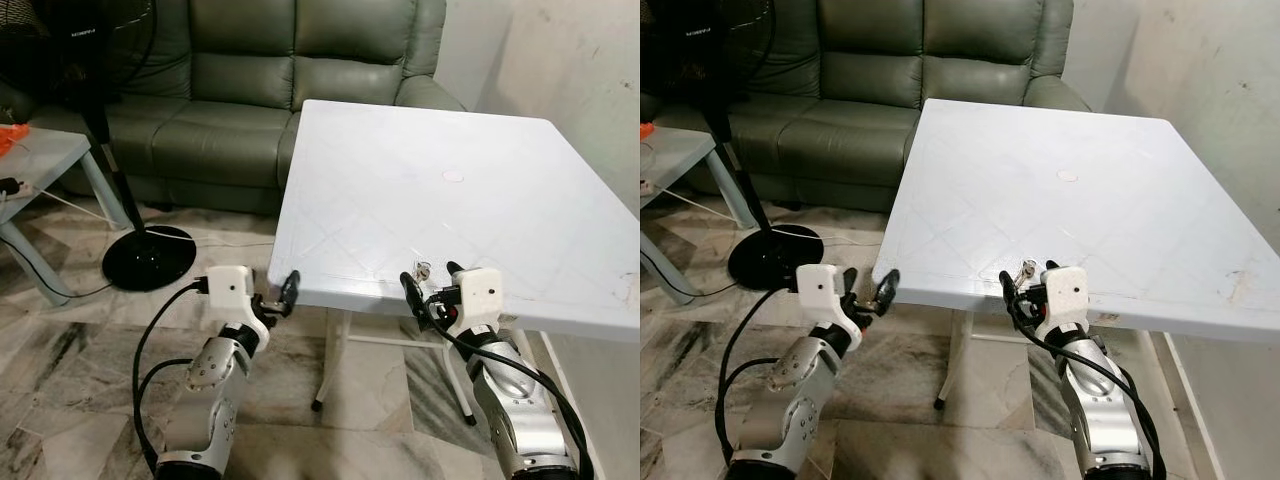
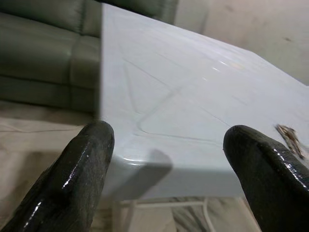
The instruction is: Hang keys on a hook
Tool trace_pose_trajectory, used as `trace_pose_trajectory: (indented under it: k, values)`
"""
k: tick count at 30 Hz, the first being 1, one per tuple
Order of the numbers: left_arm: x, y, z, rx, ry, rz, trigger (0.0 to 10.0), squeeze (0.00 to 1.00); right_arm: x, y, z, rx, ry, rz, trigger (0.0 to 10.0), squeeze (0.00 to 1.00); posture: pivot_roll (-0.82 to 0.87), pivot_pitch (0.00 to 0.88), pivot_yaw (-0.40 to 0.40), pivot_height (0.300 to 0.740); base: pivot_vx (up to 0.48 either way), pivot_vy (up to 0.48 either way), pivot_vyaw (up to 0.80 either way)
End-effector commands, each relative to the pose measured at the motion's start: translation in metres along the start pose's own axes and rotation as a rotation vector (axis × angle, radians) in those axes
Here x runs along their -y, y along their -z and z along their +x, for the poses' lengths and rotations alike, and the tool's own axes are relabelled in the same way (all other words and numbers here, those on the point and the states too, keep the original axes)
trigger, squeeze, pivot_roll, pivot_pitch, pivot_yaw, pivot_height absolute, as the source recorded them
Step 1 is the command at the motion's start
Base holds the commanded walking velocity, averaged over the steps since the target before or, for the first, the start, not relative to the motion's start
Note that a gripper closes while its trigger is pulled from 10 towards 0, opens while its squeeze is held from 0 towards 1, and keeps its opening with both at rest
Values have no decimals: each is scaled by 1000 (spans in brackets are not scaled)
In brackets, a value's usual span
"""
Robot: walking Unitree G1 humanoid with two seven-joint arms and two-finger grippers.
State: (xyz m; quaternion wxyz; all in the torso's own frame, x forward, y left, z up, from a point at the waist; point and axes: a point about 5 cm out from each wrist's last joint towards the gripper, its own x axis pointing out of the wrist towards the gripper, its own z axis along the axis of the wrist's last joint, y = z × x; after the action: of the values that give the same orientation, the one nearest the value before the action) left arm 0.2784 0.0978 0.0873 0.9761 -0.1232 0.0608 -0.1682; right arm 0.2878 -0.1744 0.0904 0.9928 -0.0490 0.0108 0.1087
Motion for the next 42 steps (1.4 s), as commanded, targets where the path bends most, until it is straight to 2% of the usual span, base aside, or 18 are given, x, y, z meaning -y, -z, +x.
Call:
trace_pose_trajectory:
  k: [1,2,4,8,9,12,13,14,15,21,29,36,42]
  values:
    - [12,-2,0,-3,65,20,10000,0,4,2,4,-21,15,18,10000,1000,10,23,-64,740,0,0,0]
    - [12,-2,0,-3,65,20,10000,0,4,2,4,-21,15,18,10000,1000,10,23,-64,740,0,0,0]
    - [15,-2,1,-5,84,18,10000,0,1,2,7,-15,-14,74,10000,1000,9,24,-63,740,0,0,0]
    - [19,-3,0,-13,101,31,10000,0,-2,2,13,-24,-25,87,10000,1000,15,24,-66,740,0,0,0]
    - [20,-3,0,-14,113,46,10000,0,-3,3,21,-46,0,68,10000,1000,17,23,-66,740,0,0,0]
    - [22,-3,-1,-17,120,47,10000,0,-6,2,28,-70,0,77,10000,1000,23,22,-70,740,0,0,0]
    - [23,-3,-1,-18,124,49,10000,0,-9,2,32,-82,-13,91,10000,973,23,22,-70,740,0,0,0]
    - [24,-4,-2,-18,126,51,10000,0,-11,1,36,-95,-29,106,10000,0,23,22,-70,740,0,0,0]
    - [24,-4,-2,-18,126,51,10000,0,-11,1,36,-95,-29,106,10000,0,23,22,-70,740,0,0,0]
    - [26,-3,-3,-23,126,50,10000,0,-25,-12,62,-88,2,168,10000,0,33,21,-72,740,0,0,0]
    - [28,-2,-7,-29,121,41,10000,0,-31,-22,80,-106,55,174,10000,0,51,31,-78,740,0,0,0]
    - [37,-1,-17,-46,191,58,10000,0,-21,-20,81,-106,104,143,10000,0,60,76,-84,740,0,0,0]
    - [40,-2,-24,-56,200,68,10000,0,-11,-18,78,-95,127,130,10000,0,53,109,-73,740,0,0,0]
